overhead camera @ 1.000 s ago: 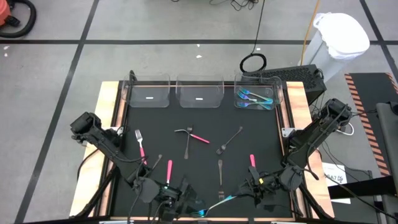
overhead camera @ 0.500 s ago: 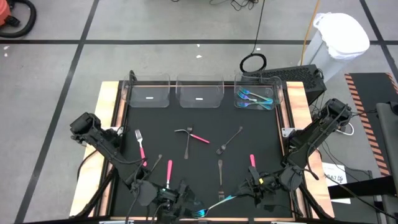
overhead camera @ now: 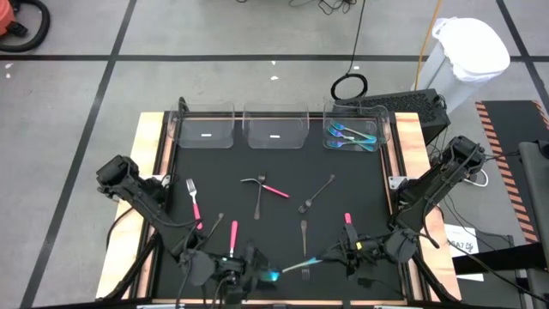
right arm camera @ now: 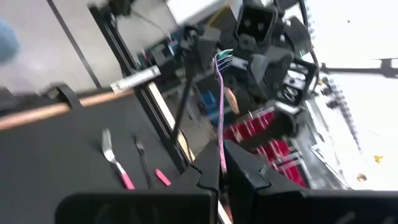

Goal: Sort silverware by color (type)
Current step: Put the blue fork into the right transparent bin

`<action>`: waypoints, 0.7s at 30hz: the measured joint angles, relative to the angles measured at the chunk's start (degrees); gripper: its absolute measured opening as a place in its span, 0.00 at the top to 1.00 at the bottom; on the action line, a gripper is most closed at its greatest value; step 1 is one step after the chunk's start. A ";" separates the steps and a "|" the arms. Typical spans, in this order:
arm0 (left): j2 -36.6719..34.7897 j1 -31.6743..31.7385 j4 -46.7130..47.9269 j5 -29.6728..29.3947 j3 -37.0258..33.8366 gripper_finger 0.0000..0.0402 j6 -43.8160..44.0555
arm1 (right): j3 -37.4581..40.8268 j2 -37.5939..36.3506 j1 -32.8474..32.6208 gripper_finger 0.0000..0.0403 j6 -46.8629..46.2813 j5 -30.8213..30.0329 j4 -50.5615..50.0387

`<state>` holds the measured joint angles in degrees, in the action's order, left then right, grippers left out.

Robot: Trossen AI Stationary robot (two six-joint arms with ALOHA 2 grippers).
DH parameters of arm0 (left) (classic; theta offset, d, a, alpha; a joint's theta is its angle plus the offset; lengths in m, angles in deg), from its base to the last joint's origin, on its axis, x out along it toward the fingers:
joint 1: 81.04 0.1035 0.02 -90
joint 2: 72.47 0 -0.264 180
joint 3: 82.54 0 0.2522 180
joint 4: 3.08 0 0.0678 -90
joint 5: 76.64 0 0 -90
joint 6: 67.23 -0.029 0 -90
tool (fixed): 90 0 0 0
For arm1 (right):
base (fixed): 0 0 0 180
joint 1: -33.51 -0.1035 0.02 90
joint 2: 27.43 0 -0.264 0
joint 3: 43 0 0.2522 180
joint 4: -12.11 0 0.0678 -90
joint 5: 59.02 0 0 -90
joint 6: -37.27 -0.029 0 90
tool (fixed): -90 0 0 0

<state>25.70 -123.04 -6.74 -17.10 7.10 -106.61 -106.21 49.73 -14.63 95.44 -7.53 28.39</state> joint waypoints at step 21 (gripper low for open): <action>-1.62 -9.29 -1.28 -33.10 0.00 0.36 -0.13 | 0.00 -18.21 3.55 0.99 7.94 -9.51 -16.85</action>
<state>24.08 -132.33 -8.02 -50.19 7.10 -106.74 -106.21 31.52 -11.08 103.38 -17.04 11.55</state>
